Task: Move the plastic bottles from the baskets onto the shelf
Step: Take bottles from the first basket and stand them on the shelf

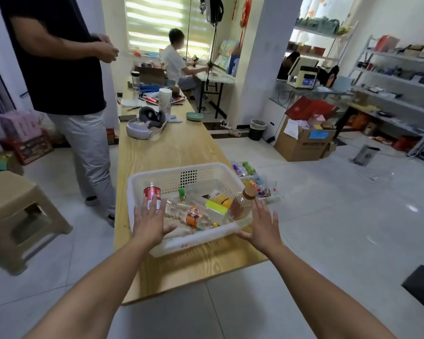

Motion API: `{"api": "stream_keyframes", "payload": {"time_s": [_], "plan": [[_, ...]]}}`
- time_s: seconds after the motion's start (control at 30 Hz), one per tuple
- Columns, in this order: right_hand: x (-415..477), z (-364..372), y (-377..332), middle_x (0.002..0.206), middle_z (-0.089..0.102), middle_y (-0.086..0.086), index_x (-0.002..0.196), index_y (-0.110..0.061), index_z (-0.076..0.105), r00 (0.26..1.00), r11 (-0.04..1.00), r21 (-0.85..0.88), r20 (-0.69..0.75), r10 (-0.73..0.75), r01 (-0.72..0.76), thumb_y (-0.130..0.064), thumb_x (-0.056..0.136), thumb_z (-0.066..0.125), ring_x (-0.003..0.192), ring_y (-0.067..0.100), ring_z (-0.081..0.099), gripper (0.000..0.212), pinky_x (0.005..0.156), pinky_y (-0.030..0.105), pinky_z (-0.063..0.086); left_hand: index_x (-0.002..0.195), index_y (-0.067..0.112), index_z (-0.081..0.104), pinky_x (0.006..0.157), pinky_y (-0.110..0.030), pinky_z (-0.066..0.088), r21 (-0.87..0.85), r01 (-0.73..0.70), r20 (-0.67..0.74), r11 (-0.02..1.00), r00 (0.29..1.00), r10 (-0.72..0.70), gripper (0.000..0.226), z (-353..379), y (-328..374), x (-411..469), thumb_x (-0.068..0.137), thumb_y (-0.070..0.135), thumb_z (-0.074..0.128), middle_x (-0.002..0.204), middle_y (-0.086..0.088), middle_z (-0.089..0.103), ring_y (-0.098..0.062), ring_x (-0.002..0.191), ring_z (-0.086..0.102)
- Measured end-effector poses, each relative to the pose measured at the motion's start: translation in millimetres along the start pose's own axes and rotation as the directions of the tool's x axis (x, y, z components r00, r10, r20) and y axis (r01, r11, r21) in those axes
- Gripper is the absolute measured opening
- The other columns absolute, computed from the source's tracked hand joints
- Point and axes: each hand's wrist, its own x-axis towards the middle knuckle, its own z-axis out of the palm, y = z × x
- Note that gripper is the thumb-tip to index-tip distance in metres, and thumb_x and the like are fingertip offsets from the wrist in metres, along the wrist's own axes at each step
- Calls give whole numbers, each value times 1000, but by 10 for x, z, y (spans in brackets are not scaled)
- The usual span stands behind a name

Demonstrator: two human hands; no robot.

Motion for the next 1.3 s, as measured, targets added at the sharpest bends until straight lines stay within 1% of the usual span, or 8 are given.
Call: {"api": "stream_keyframes", "payload": {"time_s": [0.23, 0.4, 0.53, 0.8, 0.9, 1.03, 1.17, 1.3], "plan": [[543, 14, 119, 160, -7, 0, 152, -14, -7, 995, 991, 85, 25, 97, -99, -70, 75, 57, 147, 16, -4, 115, 118, 49, -1, 152, 22, -16, 116, -51, -9, 12, -39, 44, 999, 998, 39, 91, -36, 63, 562, 91, 67, 35, 158, -8, -25, -32, 145, -23], [874, 147, 82, 154, 26, 3, 150, -17, 16, 988, 959, 237, 45, 149, -156, -62, 70, 70, 142, 22, 24, 107, 116, 48, 13, 152, 22, -14, 116, -50, -10, -40, -12, 101, 999, 995, 16, 95, 46, -45, 872, 89, 66, 41, 158, -10, -25, -32, 144, -23], [1161, 86, 38, 134, 53, 3, 135, -18, 32, 987, 891, 424, 57, 149, -159, -42, 66, 83, 122, 27, 50, 89, 93, 37, 40, 152, 19, -15, 117, -49, -2, -96, 36, 164, 995, 986, -20, 99, 167, -139, 1074, 89, 64, 47, 156, -14, -28, -33, 145, -22], [1671, 133, -123, 113, 54, -1, 136, -16, 29, 987, 782, 604, 133, 95, -156, -19, 72, 82, 93, 18, 55, 83, 77, 28, 41, 151, 12, -18, 117, -48, 12, -168, 105, 117, 980, 989, -86, 94, 448, -214, 1195, 95, 33, 55, 154, -18, -31, -39, 144, -18], [1904, 147, -131, 109, 57, -1, 130, -16, 32, 977, 788, 586, 195, 87, -187, -23, 74, 81, 91, 18, 55, 75, 78, 30, 44, 150, 10, -19, 114, -47, 25, -313, 250, 10, 916, 966, -260, 105, 525, -141, 1277, 90, 38, 62, 157, -18, -19, -43, 145, 0], [2134, 275, -57, 111, 58, 2, 120, -16, 35, 944, 800, 548, 322, 68, -244, -30, 70, 83, 98, 21, 59, 71, 85, 35, 49, 151, 2, -6, 106, -47, 35, -562, 499, 54, 660, 818, -573, 97, 513, -6, 1368, 91, 38, 61, 155, -25, 9, -43, 136, 29], [2208, 385, -102, 103, 56, -2, 116, -18, 35, 909, 780, 556, 416, 37, -287, -32, 66, 85, 97, 19, 57, 72, 78, 29, 45, 150, 1, 8, 103, -48, 40, -566, 572, 100, 594, 763, -638, 98, 629, -65, 1477, 82, 32, 72, 144, -27, 35, -41, 128, 41], [2397, 671, -43, 95, 69, -3, 110, -14, 54, 859, 747, 591, 510, -52, -306, -53, 39, 89, 88, 16, 68, 88, 79, 38, 57, 127, 5, 38, 86, -48, 51, -589, 591, 169, 551, 756, -632, 75, 860, -283, 1580, 72, 41, 75, 119, -21, 55, -37, 98, 57]]}}
